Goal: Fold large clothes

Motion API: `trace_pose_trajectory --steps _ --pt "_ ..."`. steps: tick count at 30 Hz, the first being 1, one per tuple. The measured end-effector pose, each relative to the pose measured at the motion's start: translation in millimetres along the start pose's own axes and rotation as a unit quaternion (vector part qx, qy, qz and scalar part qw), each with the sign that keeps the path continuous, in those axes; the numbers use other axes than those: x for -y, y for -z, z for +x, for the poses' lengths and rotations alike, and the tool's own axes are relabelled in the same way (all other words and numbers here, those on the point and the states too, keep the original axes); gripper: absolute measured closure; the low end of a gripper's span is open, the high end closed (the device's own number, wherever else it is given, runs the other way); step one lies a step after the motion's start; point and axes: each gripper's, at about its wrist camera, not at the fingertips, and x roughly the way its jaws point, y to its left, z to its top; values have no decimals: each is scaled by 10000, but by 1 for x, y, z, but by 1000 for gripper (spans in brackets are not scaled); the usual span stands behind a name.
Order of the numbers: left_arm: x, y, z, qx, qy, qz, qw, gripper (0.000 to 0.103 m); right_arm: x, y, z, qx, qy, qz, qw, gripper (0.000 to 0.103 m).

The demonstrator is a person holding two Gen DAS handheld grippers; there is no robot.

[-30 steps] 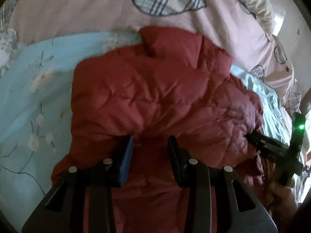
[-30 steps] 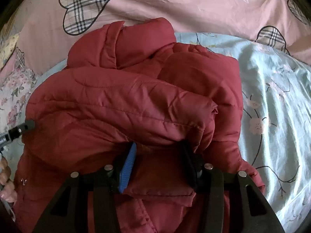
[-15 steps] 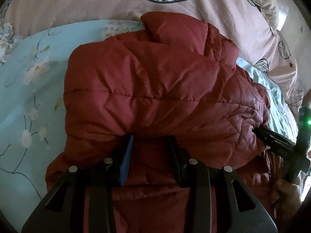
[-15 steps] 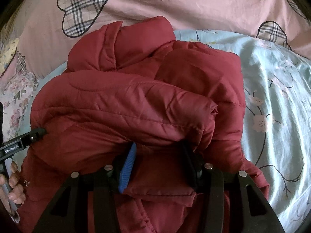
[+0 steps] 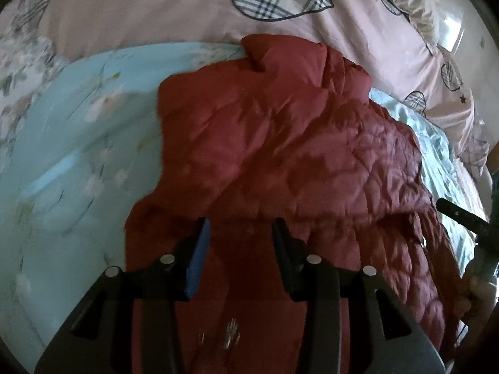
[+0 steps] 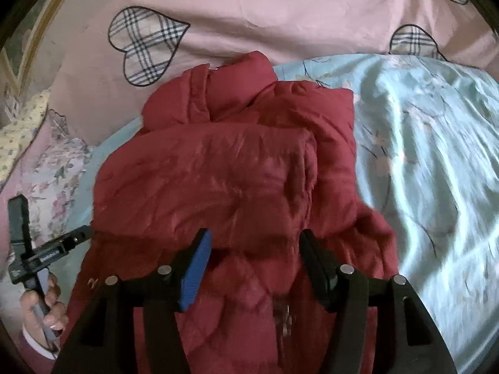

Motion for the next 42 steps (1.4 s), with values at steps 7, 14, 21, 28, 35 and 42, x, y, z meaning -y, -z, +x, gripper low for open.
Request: trace_pose_trajectory --steps 7,14,21,28,35,42 --pt "-30 52 -35 -124 -136 -371 9991 60 5 40 -45 -164 -239 -72 9996 31" --pt "-49 95 -60 -280 -110 -634 9975 59 25 75 -81 -128 -173 227 9995 28" --pt "-48 116 -80 -333 -95 -550 9979 54 42 101 -103 -163 81 388 9991 28" --pt "-50 136 -90 -392 -116 -557 9976 44 50 128 -110 -366 262 448 9980 24" --pt "-54 152 -91 -572 -23 -595 9966 40 49 153 -101 -749 249 444 9959 24" --pt "-59 169 -93 -710 141 -610 9955 39 47 172 -105 -865 79 403 9954 25"
